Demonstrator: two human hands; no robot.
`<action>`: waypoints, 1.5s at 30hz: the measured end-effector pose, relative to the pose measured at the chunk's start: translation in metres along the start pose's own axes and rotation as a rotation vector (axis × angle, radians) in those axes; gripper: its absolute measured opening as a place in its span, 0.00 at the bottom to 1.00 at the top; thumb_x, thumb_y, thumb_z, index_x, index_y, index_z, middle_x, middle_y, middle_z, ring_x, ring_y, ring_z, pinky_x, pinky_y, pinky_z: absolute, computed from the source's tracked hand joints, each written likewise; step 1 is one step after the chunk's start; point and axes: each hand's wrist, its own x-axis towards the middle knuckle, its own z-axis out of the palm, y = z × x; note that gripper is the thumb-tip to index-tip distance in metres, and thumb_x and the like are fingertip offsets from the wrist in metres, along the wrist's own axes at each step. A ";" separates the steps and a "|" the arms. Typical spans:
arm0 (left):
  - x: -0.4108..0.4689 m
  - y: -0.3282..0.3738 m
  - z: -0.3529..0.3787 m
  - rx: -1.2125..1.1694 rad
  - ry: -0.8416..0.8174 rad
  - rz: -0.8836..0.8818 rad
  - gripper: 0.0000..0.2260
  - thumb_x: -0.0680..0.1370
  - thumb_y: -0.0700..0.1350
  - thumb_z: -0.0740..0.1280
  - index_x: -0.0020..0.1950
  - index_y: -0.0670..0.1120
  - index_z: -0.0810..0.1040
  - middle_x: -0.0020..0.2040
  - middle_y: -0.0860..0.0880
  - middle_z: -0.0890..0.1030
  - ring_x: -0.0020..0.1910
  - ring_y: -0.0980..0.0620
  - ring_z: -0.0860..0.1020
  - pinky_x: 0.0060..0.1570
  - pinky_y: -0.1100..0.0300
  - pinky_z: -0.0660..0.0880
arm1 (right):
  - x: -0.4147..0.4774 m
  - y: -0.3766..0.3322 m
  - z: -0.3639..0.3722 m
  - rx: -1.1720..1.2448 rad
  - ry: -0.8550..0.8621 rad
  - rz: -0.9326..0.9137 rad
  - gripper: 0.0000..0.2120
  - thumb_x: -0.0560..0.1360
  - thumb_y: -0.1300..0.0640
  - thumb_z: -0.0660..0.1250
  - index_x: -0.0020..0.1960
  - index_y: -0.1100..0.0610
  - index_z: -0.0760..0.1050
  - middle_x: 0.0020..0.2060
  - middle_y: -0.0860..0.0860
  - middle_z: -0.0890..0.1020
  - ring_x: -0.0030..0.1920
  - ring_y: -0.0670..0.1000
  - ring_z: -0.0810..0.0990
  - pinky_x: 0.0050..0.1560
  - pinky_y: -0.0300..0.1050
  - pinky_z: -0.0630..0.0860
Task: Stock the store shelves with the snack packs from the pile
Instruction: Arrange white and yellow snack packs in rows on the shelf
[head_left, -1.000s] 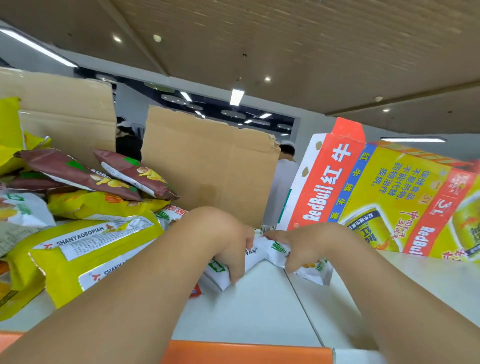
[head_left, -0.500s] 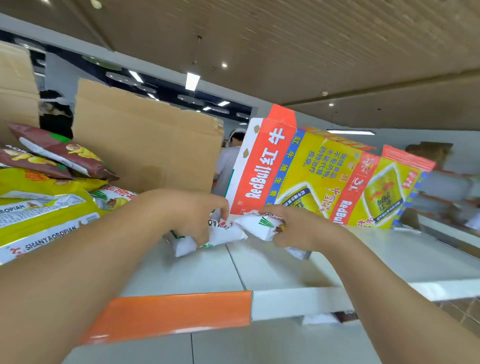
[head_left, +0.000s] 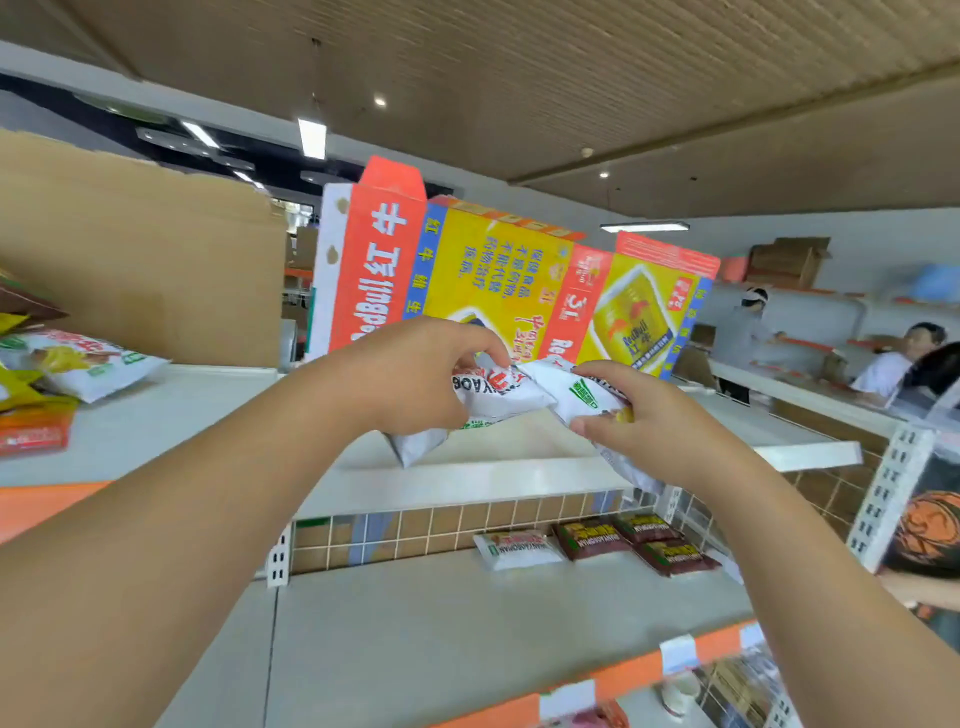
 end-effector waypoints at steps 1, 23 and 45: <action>0.001 0.017 0.010 -0.021 0.001 0.005 0.25 0.71 0.41 0.73 0.62 0.66 0.76 0.56 0.59 0.78 0.38 0.68 0.74 0.38 0.65 0.70 | -0.012 0.013 -0.010 0.014 0.008 -0.002 0.21 0.75 0.47 0.74 0.64 0.35 0.72 0.52 0.29 0.76 0.48 0.27 0.74 0.43 0.23 0.68; -0.041 0.069 0.215 0.043 -0.161 -0.298 0.27 0.74 0.42 0.66 0.69 0.65 0.72 0.61 0.59 0.80 0.58 0.54 0.79 0.53 0.59 0.76 | -0.100 0.212 0.067 0.144 -0.301 0.177 0.25 0.74 0.46 0.74 0.68 0.40 0.72 0.59 0.41 0.80 0.58 0.47 0.80 0.53 0.45 0.76; -0.038 -0.082 0.398 0.323 -0.507 -0.419 0.30 0.78 0.49 0.60 0.79 0.62 0.55 0.77 0.53 0.62 0.72 0.44 0.65 0.65 0.43 0.68 | -0.044 0.291 0.271 -0.175 -0.393 0.369 0.23 0.79 0.53 0.63 0.73 0.43 0.68 0.70 0.50 0.69 0.57 0.54 0.74 0.63 0.47 0.75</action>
